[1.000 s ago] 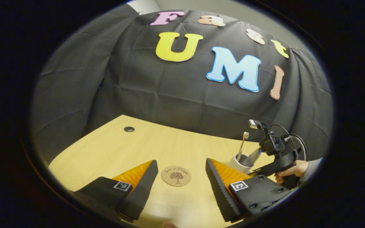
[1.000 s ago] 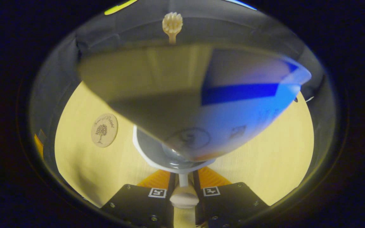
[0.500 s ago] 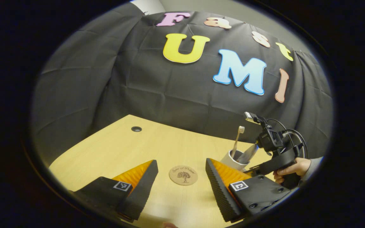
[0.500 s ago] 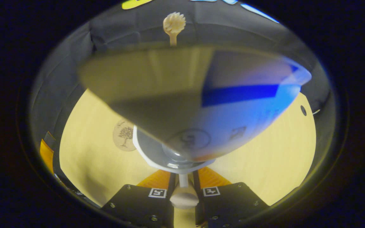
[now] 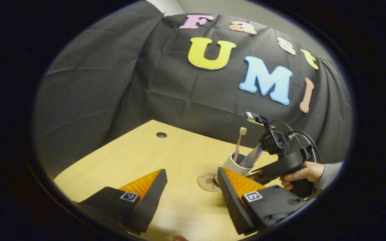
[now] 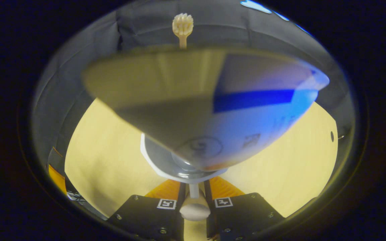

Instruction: Put the toothbrush and toothpaste on the desktop into the cup, then pick up the cup and place it on the coaster on the desktop.

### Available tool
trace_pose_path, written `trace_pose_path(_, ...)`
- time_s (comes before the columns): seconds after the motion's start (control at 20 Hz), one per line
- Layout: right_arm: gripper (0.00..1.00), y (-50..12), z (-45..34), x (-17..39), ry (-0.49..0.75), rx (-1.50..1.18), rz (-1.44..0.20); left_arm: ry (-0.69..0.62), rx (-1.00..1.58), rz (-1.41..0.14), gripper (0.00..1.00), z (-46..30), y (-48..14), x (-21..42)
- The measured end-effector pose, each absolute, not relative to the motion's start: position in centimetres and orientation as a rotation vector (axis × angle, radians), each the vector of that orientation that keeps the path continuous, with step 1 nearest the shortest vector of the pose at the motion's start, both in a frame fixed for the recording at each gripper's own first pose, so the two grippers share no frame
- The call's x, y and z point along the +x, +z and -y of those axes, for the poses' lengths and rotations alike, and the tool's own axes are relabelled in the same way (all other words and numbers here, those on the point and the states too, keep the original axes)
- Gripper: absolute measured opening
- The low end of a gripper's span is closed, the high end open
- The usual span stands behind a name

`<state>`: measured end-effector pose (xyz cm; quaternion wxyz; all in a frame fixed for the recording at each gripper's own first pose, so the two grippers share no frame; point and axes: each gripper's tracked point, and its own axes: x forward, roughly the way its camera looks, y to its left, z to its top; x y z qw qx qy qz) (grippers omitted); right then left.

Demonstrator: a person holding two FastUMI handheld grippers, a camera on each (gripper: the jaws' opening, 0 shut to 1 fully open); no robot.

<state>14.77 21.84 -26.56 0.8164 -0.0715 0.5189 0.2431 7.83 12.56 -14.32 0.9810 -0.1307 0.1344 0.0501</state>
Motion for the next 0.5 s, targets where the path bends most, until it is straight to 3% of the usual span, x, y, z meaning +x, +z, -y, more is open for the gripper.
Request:
trace_pose_path(0.25,0.26,-27.7,-22.6,15.6,0.539,-0.181,-1.114,0.136,-0.277,-0.263,0.97,-14.9,-14.4,7.0)
trace_pose_path(0.3,0.22,-27.8,-22.6,15.6,0.540,-0.182,-1.116,0.140,-0.279,-0.263,0.97,-15.1,-14.4,7.0)
trace_pose_path(0.5,0.26,-27.8,-22.7,15.4,0.534,-0.186,-1.136,0.145,-0.285,-0.268,0.97,-15.8,-14.8,6.7)
